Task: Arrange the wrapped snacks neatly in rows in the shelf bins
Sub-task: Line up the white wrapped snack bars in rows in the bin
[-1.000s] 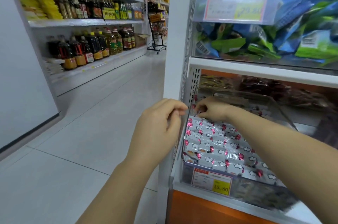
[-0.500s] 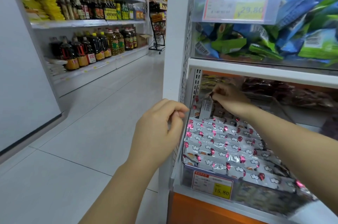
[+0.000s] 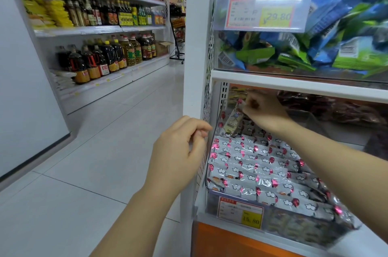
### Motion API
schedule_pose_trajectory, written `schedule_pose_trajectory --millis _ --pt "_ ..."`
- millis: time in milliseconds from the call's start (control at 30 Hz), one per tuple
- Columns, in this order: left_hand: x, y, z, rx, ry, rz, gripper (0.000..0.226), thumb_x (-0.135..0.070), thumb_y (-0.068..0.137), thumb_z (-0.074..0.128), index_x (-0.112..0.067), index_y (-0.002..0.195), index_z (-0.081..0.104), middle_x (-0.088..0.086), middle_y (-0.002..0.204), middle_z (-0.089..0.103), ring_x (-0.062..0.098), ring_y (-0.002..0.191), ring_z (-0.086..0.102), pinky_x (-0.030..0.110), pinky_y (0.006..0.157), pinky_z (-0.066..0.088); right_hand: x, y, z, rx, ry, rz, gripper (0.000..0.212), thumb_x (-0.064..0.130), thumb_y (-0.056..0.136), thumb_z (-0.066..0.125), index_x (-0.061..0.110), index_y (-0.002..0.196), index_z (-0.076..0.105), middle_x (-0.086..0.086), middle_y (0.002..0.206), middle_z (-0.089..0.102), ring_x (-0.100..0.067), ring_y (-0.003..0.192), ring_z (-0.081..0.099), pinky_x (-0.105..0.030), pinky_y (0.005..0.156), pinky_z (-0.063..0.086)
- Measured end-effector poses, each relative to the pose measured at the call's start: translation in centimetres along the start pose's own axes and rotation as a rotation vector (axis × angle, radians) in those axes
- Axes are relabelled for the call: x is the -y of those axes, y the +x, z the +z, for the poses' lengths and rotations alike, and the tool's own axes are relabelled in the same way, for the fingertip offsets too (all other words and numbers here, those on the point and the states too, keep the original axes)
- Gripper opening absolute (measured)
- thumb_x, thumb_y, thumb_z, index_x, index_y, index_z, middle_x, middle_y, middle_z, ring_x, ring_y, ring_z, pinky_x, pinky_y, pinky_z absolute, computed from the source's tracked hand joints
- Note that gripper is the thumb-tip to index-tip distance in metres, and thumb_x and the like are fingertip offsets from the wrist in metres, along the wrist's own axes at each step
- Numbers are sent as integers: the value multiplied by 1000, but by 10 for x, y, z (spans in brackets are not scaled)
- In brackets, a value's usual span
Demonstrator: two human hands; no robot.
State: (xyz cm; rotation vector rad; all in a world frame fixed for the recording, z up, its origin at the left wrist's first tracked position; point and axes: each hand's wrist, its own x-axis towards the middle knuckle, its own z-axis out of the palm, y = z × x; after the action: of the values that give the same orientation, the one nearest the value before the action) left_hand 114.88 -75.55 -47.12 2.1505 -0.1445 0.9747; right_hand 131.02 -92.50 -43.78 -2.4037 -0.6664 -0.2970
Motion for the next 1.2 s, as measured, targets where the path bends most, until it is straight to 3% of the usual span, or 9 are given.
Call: schedule_pose_trajectory --millis 233,400,533,733,833,900,967,1100,1200 --pt "2 1 1 -2 -3 14 37 -34 83 32 -25 92 67 -23 85 58 0 86 59 14 71 47 -5 3 -1 26 8 -39 9 17 89 61 18 85 54 6 85 60 -14 83 60 -25 75 45" --pt "2 1 1 -5 0 16 36 -33 84 33 -26 93 67 -22 85 59 1 86 60 18 71 48 0 3 20 205 82 44 24 25 85 68 23 102 52 12 94 59 -1 79 55 -11 59 39" --pt "2 1 1 0 5 16 37 -34 84 32 -25 92 67 -22 85 58 1 85 60 18 71 49 -4 2 41 270 -4 29 11 23 88 64 20 97 58 0 100 65 -13 85 59 -19 70 42" --pt "2 0 0 -6 -5 18 36 -33 84 32 -25 91 67 -22 83 57 4 83 60 23 70 51 -9 7 39 412 -133 -20 14 26 93 58 19 101 65 5 94 63 -5 77 56 -17 63 39" --pt "1 1 1 -9 -7 21 37 -32 84 32 -24 91 67 -22 82 56 5 83 61 26 70 52 -12 5 29 204 -82 14 17 24 95 53 22 109 63 7 104 62 -12 86 59 -24 74 45" --pt "0 1 1 -8 0 22 38 -33 84 31 -24 91 67 -24 82 55 4 83 60 24 71 52 -23 4 21 13 -171 71 23 23 95 51 25 117 58 9 101 58 -9 75 56 -25 65 45" --pt "0 1 1 -13 9 23 38 -33 84 31 -24 91 67 -24 82 54 4 83 60 23 70 51 -42 4 16 -19 -325 142 28 20 93 53 24 121 55 5 98 58 -11 67 53 -26 59 43" --pt "-2 1 2 -24 16 14 39 -33 83 31 -24 91 68 -21 82 56 5 82 60 24 68 51 -64 6 14 15 -484 182 26 14 90 55 18 116 57 -9 119 60 -31 105 55 -41 84 49" --pt "-4 2 1 -14 18 7 39 -34 83 31 -24 92 68 -20 82 57 5 82 59 24 68 51 -53 8 5 -122 -431 88 26 14 94 51 17 118 60 -9 124 59 -31 112 54 -46 95 47"
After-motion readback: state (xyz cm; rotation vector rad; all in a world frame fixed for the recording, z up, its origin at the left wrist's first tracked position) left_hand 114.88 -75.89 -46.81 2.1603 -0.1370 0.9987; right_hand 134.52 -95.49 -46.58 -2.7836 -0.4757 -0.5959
